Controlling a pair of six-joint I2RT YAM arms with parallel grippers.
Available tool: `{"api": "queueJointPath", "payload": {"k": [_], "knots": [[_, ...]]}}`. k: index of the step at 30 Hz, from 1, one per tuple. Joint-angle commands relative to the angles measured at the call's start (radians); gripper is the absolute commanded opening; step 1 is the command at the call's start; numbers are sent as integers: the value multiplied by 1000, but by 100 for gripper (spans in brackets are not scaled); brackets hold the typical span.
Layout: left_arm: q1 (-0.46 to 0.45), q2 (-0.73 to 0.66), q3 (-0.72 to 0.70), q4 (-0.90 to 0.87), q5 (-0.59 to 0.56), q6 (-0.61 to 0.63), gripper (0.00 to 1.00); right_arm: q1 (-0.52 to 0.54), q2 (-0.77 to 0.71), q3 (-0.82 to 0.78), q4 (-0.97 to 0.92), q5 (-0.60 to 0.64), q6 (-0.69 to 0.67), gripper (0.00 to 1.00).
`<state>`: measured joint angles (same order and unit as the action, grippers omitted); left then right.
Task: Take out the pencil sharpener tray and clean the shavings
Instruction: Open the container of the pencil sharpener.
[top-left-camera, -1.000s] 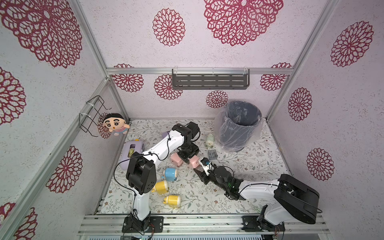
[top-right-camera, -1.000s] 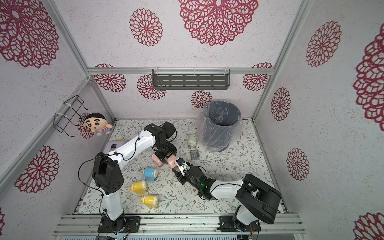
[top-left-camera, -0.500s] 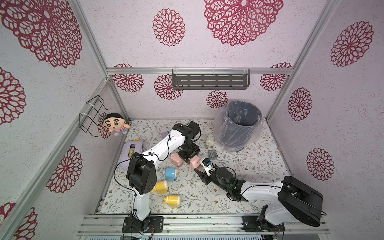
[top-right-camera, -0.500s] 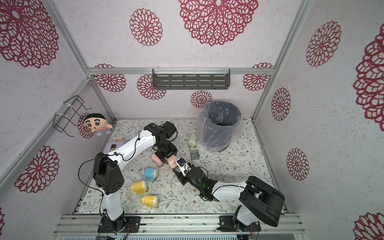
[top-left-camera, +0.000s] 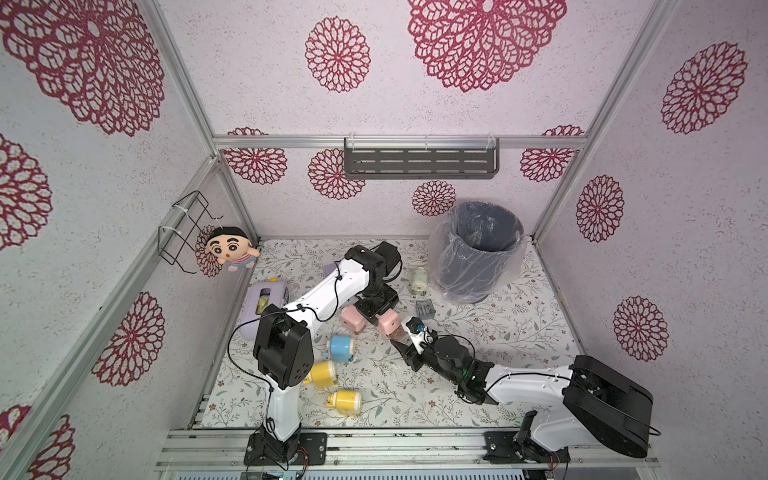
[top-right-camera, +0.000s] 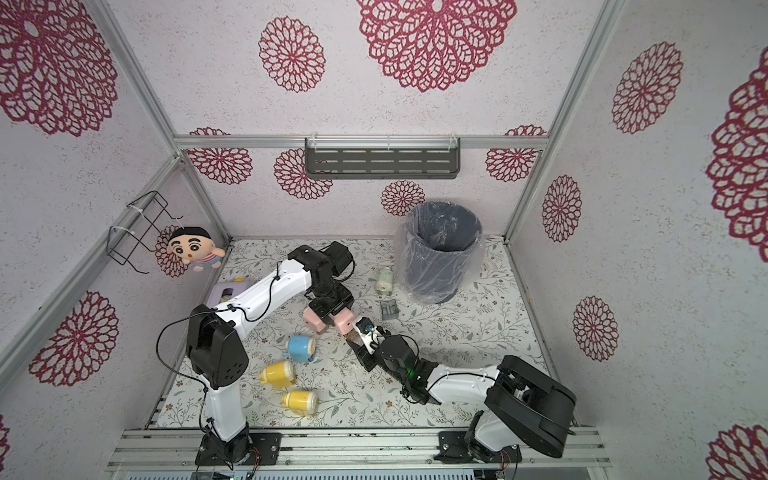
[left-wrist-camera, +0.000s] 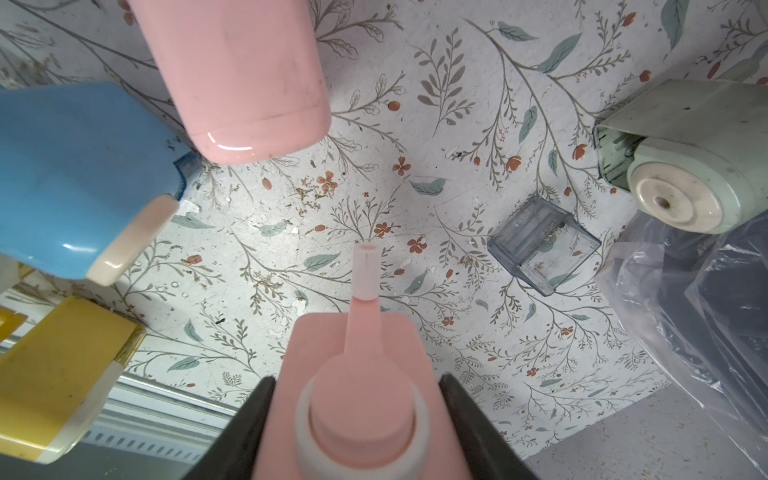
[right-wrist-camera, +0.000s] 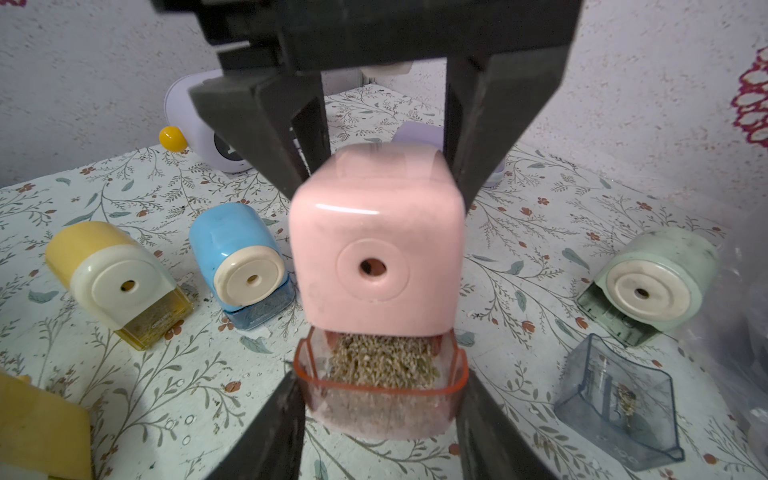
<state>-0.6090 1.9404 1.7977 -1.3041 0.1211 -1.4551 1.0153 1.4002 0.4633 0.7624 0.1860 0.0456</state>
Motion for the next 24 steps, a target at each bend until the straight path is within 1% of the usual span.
{"api": "queueJointPath", "payload": {"k": [1,2,4,7,8,10,14,16,24], "knots": [[9,14,20,-6,-27,7,20,4,6,7,47,27,22,46],[9,14,20,-4,-26,7,19,3,16,9,52,28,22,49],[9,14,21,-4,-24,7,20,4,33,15,60,33,25,61],[9,14,20,-4,-24,7,20,4,58,22,72,35,25,73],[8,14,18,-4,-23,8,20,3,67,24,77,36,25,77],[9,14,18,-4,-23,7,20,3,82,29,83,40,26,81],[9,14,20,-2,-25,7,20,2,109,45,92,45,25,83],[9,52,19,-3,-23,9,20,2,117,53,95,49,24,83],[8,70,29,-4,-20,13,20,2,128,79,103,53,7,82]]}}
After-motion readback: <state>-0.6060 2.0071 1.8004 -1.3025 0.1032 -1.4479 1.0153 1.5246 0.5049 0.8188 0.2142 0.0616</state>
